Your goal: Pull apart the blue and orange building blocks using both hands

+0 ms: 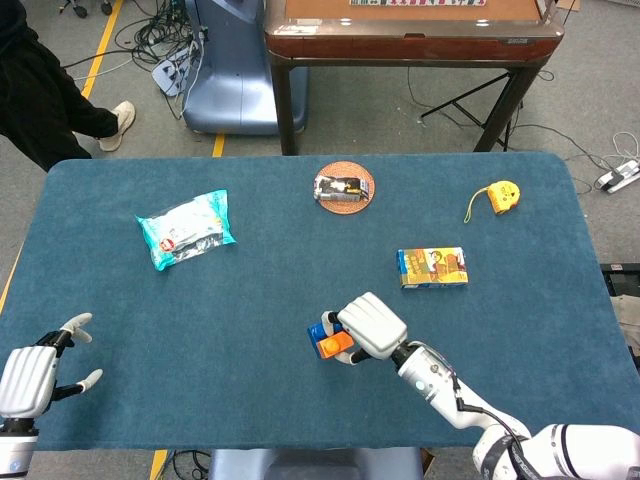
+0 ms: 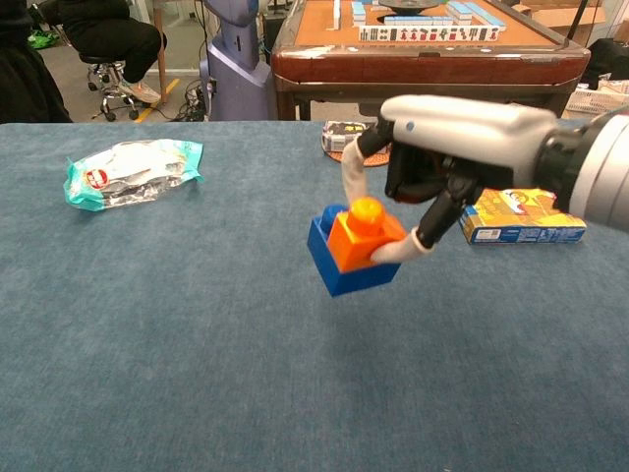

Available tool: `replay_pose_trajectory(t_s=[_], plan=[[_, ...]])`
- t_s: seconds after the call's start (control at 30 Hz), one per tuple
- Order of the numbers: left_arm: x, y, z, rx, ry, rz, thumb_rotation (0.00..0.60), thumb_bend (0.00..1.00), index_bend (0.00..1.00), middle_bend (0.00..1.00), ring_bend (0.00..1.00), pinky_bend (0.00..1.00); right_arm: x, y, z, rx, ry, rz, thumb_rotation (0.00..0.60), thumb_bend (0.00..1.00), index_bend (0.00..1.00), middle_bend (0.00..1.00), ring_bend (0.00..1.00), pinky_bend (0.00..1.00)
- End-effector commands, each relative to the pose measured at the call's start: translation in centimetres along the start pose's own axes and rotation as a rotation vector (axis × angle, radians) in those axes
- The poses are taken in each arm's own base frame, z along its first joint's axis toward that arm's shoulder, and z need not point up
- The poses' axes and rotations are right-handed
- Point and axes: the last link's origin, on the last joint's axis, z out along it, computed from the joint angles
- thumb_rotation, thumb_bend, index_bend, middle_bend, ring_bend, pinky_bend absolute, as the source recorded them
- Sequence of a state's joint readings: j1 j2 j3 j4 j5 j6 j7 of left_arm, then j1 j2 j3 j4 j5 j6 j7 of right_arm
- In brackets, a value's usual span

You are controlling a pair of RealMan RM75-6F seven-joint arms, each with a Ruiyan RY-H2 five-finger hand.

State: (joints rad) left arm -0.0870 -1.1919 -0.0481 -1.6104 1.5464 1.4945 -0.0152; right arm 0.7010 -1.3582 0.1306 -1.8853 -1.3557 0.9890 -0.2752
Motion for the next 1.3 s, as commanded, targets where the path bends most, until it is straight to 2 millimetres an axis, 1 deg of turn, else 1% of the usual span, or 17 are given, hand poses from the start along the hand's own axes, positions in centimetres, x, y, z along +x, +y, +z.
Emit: replay_pose_trajectory(t_s=[0.03, 0.17, 0.23, 0.33, 0.47, 0.5, 0.53, 0.67, 0.77, 0.9, 1.17, 1.3], plan=[[0.6, 2.1, 2.1, -0.048, 0.008, -0.059, 0.600, 0.10, 0.25, 0.42, 0.52, 0.79, 2.4, 0.2, -0.7, -0.002, 0.068, 0.027, 0.600, 0.65, 0.63, 1.00, 1.00, 1.00], [1.2, 4.7, 4.3, -0.089, 0.014, -0.130, 0.600, 0.09, 0.25, 0.43, 0.53, 0.80, 4.8, 0.5, -1.4, -0.005, 0.116, 0.057, 0.600, 0.64, 0.63, 1.00, 1.00, 1.00], [1.6, 6.2, 5.4, -0.110, 0.010, -0.169, 0.600, 0.08, 0.25, 0.47, 0.56, 0.82, 5.8, 0.7, -1.7, -0.006, 0.141, 0.085, 0.600, 0.64, 0.63, 1.00, 1.00, 1.00], [2.0, 8.3, 6.8, -0.131, -0.003, -0.237, 0.600, 0.06, 0.25, 0.60, 0.64, 0.88, 6.9, 1.0, -1.9, -0.001, 0.166, 0.136, 0.600, 0.64, 0.63, 1.00, 1.00, 1.00], [2.5, 10.7, 8.3, -0.146, -0.034, -0.328, 0.600, 0.04, 0.25, 0.78, 0.75, 0.97, 7.5, 1.4, -1.8, 0.009, 0.183, 0.177, 0.600, 0.64, 0.63, 1.00, 1.00, 1.00], [2.5, 11.3, 8.6, -0.149, -0.043, -0.349, 0.600, 0.03, 0.25, 0.81, 0.78, 0.98, 7.6, 1.4, -1.7, 0.012, 0.184, 0.183, 0.600, 0.64, 0.63, 1.00, 1.00, 1.00], [2.6, 11.8, 8.8, -0.152, -0.052, -0.364, 0.600, 0.03, 0.25, 0.86, 0.81, 1.00, 7.7, 1.4, -1.6, 0.014, 0.185, 0.186, 0.600, 0.64, 0.63, 1.00, 1.00, 1.00], [2.6, 13.7, 9.5, -0.165, -0.095, -0.438, 0.600, 0.00, 0.24, 0.97, 0.89, 1.00, 7.7, 1.2, -0.7, 0.024, 0.186, 0.202, 0.600, 0.63, 0.63, 1.00, 1.00, 1.00], [2.5, 14.9, 9.7, -0.178, -0.125, -0.488, 0.600, 0.00, 0.23, 1.00, 0.93, 1.00, 7.6, 0.9, 0.1, 0.033, 0.191, 0.219, 0.600, 0.63, 0.63, 1.00, 1.00, 1.00], [2.5, 16.4, 9.8, -0.213, -0.161, -0.539, 0.600, 0.00, 0.22, 1.00, 0.97, 1.00, 7.5, 0.4, 1.4, 0.047, 0.197, 0.238, 0.600, 0.63, 0.63, 1.00, 1.00, 1.00], [2.1, 18.0, 10.3, -0.211, -0.216, -0.601, 0.600, 0.00, 0.16, 1.00, 0.98, 1.00, 7.5, -0.5, 3.2, 0.069, 0.202, 0.286, 0.600, 0.63, 0.63, 1.00, 1.00, 1.00], [1.9, 18.4, 10.6, -0.194, -0.220, -0.655, 0.600, 0.00, 0.12, 1.00, 0.98, 1.00, 7.2, -0.8, 4.1, 0.074, 0.196, 0.310, 0.600, 0.63, 0.63, 1.00, 1.00, 1.00]])
